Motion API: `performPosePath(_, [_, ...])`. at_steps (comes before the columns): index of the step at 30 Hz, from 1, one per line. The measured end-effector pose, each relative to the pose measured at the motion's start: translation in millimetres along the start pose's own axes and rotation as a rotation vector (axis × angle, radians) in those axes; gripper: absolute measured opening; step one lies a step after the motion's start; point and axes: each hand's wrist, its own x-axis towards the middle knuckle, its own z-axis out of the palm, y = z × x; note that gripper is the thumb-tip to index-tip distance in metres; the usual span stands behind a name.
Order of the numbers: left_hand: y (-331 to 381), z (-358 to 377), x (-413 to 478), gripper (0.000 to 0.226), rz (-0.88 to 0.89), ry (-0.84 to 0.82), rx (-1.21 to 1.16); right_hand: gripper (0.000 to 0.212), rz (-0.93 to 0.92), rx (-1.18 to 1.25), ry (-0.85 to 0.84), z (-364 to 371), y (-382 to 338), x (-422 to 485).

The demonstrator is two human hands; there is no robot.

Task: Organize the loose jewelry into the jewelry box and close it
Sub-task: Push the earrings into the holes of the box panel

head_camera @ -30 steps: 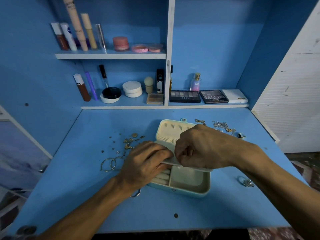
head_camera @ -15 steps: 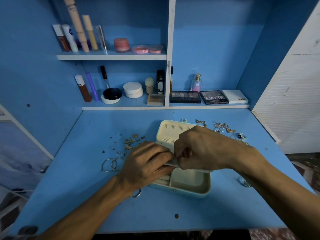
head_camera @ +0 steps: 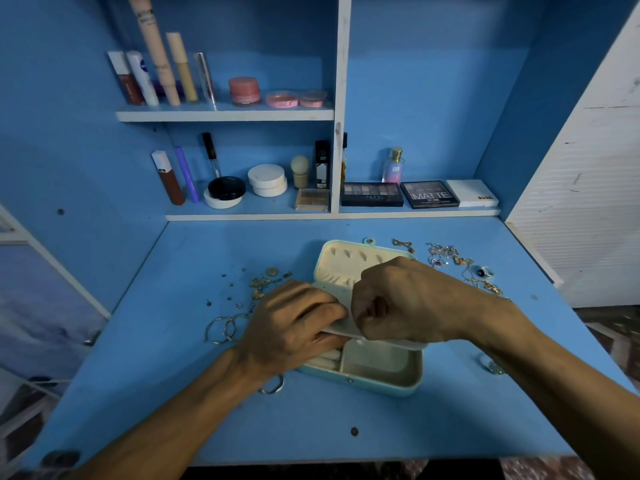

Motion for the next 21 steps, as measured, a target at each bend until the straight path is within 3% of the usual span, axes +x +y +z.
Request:
performPosePath(4, [-3.6,-0.4,3.0,0.025,0.0,0.069,0.005,0.007,0.002,0.052,0.028,-0.3,3.5,-1.1])
performPosePath(12, [-5.2,0.1,1.6,0.028,-0.035,0.015,0.01,0.006,-0.009,0.049,0.068,5.3,5.4,-1.7])
performPosePath(21, [-8.2,-20.3,-14.5,0.057,-0.15,-0.01,0.012,0.004,-0.043,-0.019,0.013,11.9,6.1,-5.8])
